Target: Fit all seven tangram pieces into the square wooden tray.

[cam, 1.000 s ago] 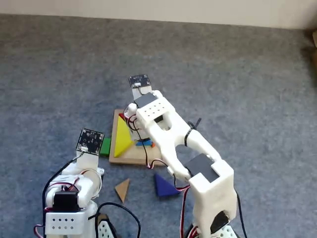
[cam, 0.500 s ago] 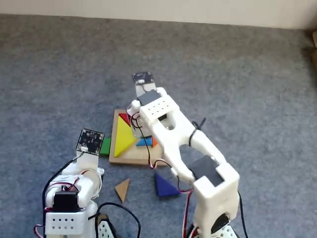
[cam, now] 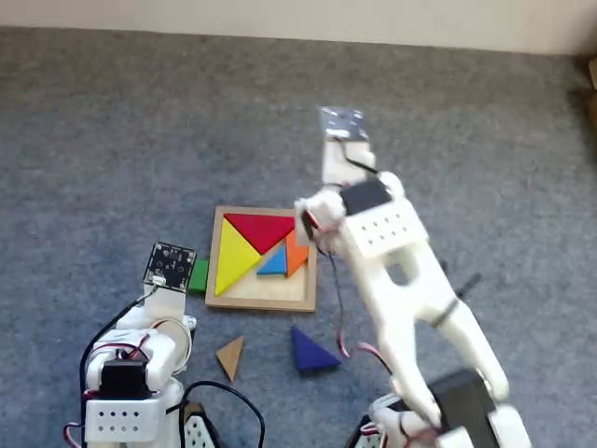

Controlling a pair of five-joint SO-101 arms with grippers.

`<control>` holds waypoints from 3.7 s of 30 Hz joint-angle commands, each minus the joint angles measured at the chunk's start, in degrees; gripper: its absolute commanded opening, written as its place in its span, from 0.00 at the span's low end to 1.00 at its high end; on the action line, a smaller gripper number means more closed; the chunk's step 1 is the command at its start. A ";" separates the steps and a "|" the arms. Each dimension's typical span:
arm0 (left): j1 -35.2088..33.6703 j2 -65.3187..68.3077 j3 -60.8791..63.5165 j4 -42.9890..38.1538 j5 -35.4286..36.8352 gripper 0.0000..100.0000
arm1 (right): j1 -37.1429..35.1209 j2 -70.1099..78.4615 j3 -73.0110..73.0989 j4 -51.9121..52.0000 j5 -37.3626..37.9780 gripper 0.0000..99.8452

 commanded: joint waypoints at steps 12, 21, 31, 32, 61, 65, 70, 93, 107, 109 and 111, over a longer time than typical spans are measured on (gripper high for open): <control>-0.48 -2.07 1.19 0.26 -0.09 0.01 | 13.85 -41.71 33.89 -3.65 0.70 0.01; -0.48 -2.07 1.19 0.26 -0.09 0.01 | 15.69 -63.87 55.78 -10.86 0.70 0.01; -0.48 -2.07 1.19 0.26 -0.09 0.01 | 17.45 -87.08 71.96 -10.95 0.79 0.01; -0.48 -2.07 1.19 0.26 -0.09 0.01 | 17.45 -89.19 73.54 -10.86 1.58 0.01; -0.40 -2.07 1.10 0.35 -0.09 0.01 | 17.80 -92.70 85.76 -10.77 5.98 0.01; 2.33 -2.07 1.10 0.44 0.00 0.01 | 17.80 -92.70 85.76 -10.77 5.98 0.01; 2.77 -2.07 1.10 0.44 0.09 0.01 | 17.80 -92.70 85.76 -10.77 5.98 0.01; -13.32 6.90 -27.91 2.55 -28.48 0.10 | 17.80 -92.70 85.76 -10.77 5.98 0.01; -8.48 52.00 -46.02 -0.09 -48.62 0.26 | 17.80 -92.70 85.76 -10.77 5.98 0.01; -7.25 57.01 -47.34 -1.14 -52.13 0.26 | 17.80 -92.70 85.76 -10.77 5.98 0.01; -6.29 61.67 -48.48 -2.73 -54.86 0.26 | 17.80 -92.70 85.76 -10.77 5.98 0.01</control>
